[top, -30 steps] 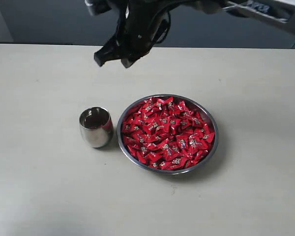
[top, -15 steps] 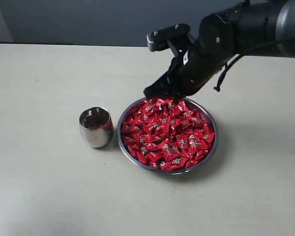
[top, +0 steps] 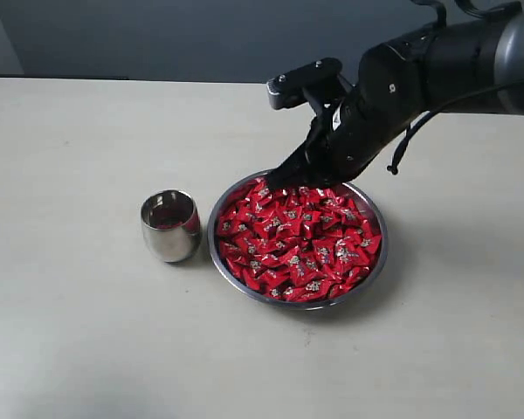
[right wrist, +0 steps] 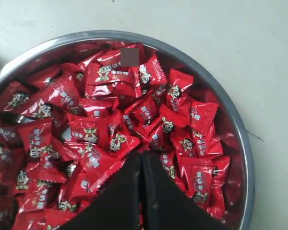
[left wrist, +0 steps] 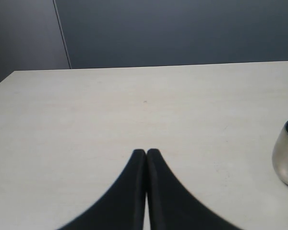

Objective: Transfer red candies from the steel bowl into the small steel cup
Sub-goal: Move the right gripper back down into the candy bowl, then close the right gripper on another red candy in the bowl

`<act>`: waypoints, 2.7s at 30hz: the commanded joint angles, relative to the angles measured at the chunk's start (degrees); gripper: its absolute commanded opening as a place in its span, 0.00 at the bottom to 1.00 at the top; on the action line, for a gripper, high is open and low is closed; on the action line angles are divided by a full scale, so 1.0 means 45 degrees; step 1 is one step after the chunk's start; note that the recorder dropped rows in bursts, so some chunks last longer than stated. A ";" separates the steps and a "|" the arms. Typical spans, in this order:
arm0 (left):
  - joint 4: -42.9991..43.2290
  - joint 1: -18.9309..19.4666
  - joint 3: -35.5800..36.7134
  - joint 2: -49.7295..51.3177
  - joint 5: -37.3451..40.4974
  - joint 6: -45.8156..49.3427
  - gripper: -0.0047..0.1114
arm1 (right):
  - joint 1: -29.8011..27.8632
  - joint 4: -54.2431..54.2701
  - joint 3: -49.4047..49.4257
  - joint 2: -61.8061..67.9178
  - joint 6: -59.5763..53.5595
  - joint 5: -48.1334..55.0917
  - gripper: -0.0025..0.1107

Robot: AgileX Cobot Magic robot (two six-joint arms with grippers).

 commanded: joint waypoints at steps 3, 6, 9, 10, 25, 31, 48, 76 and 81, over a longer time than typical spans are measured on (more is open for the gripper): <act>0.0015 -0.0024 0.0049 -0.0057 -0.0023 -0.0033 0.04 | -0.0056 -0.1059 0.0044 0.0451 -0.0102 0.0766 0.01; 0.0015 -0.0024 0.0049 -0.0057 -0.0023 -0.0033 0.04 | -0.0056 -0.1276 0.0044 0.0636 -0.0102 0.1062 0.01; 0.0015 -0.0024 0.0049 -0.0057 -0.0023 -0.0033 0.04 | -0.0056 -0.1305 0.0044 0.0712 -0.0102 0.1182 0.01; 0.0015 -0.0024 0.0049 -0.0057 -0.0023 -0.0033 0.04 | -0.0056 -0.1345 0.0044 0.0774 -0.0102 0.1291 0.01; 0.0015 -0.0024 0.0049 -0.0057 -0.0023 -0.0033 0.04 | -0.0056 -0.3162 -0.0362 0.1017 0.1377 0.1936 0.23; 0.0015 -0.0024 0.0049 -0.0057 -0.0023 -0.0033 0.04 | -0.0056 -0.3211 -0.2406 0.2295 0.1903 0.3637 0.39; 0.0015 -0.0024 0.0049 -0.0057 -0.0023 -0.0033 0.04 | -0.0056 -0.2981 -0.2677 0.3194 0.2170 0.4420 0.31; 0.0015 -0.0024 0.0049 -0.0057 -0.0023 -0.0033 0.04 | -0.0056 -0.3307 -0.2677 0.3848 0.2170 0.4181 0.28; 0.0015 -0.0024 0.0049 -0.0057 -0.0023 -0.0033 0.04 | -0.0056 -0.3307 -0.2677 0.3891 0.2170 0.4181 0.27</act>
